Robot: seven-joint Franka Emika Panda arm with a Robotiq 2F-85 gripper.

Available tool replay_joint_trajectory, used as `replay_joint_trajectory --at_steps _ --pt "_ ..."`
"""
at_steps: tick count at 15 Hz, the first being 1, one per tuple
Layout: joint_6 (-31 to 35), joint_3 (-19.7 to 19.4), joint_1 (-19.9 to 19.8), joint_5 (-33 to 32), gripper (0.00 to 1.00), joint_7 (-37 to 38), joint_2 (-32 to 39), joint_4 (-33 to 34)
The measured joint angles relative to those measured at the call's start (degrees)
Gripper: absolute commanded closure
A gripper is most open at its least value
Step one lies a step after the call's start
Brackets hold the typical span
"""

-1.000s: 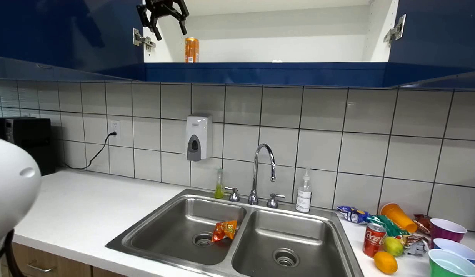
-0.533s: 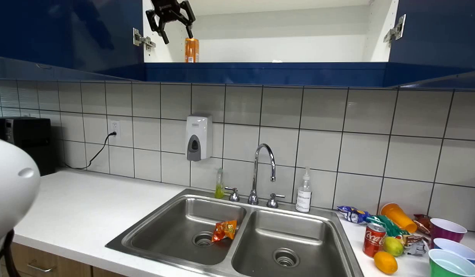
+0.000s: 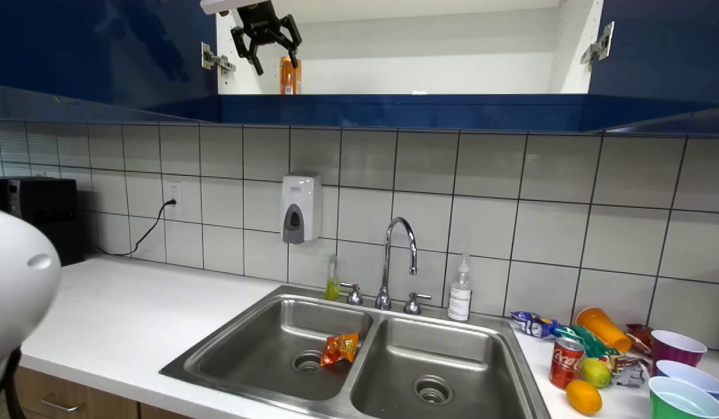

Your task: Remove the can from the top cabinet

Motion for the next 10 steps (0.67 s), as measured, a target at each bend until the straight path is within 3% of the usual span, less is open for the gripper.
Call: replay_joint_trajectory --at_steps 10 --pt "4.29 -0.32 0.00 0.00 0.00 0.00 2.76 1.51"
